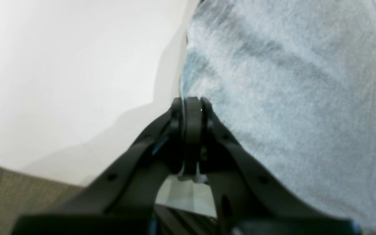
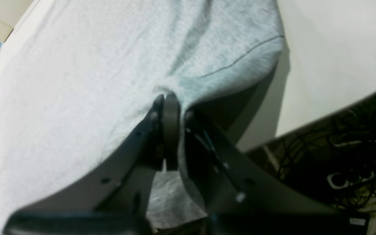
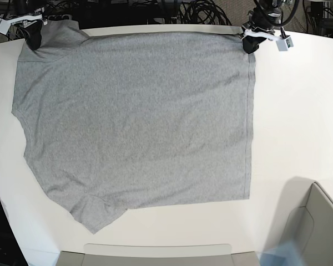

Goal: Fold the T-shirt properly
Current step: 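Lift the grasped corners and pull them back toward the arms' bases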

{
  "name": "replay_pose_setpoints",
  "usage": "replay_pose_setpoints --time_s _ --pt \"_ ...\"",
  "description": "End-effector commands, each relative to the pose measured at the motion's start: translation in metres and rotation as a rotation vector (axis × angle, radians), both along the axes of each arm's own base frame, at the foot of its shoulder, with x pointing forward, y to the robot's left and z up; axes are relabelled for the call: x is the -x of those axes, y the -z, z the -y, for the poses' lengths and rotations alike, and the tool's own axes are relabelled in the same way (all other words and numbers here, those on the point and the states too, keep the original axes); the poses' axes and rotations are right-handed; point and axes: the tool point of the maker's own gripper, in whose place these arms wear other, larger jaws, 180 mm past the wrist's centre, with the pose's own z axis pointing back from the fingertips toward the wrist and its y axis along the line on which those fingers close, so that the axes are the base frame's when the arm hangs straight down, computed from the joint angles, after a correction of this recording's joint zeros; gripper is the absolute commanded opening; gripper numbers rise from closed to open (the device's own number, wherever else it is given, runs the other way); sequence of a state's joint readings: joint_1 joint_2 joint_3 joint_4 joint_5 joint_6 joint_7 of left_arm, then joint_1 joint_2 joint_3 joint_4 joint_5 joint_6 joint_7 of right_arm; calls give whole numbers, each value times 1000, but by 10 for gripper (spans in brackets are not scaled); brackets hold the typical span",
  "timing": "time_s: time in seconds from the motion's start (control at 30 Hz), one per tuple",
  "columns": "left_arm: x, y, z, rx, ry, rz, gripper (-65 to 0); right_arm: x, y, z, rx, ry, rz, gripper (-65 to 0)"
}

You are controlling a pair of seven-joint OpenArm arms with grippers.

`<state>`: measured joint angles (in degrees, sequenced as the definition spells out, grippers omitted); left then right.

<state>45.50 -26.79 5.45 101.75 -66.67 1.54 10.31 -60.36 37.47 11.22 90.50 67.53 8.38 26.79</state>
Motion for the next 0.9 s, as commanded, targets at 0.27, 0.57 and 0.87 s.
replay_pose_setpoints --time_s 0.27,0.57,0.87 --pt "-38 -28 -8 -59 -58 74 -650 -39 -19 4 21 -89 29 -650" --pt "-77 -38 -3 -27 -35 114 -650 -95 -37 16 40 -159 9 -650" --pt "-124 -49 -13 -39 -103 104 -650 -153 -46 5 200 -277 -10 -650"
